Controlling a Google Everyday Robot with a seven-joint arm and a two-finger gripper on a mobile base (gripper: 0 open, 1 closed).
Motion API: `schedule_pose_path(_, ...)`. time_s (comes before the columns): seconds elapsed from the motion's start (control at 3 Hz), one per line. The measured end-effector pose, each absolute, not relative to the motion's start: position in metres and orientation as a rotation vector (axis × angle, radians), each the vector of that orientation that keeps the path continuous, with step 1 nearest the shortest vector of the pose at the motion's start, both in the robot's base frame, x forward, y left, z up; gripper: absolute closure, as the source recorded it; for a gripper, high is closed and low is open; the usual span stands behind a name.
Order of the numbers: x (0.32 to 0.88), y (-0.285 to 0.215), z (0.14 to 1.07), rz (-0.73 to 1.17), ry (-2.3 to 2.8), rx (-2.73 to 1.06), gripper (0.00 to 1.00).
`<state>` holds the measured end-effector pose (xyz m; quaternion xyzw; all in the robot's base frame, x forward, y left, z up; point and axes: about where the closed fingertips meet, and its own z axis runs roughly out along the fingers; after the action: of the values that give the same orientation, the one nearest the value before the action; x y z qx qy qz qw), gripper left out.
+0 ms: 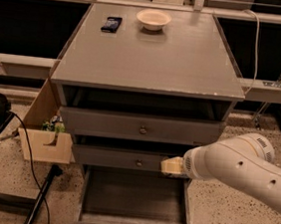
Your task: Place pepsi can into bottom drawer
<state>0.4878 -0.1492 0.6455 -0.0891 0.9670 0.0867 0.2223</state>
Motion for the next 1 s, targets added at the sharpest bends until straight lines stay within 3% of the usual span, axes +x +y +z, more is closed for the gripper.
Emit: schedule_pose_path(1.0, 0.49, -0.146, 0.564, 0.375, 2.719, -0.253, 1.0)
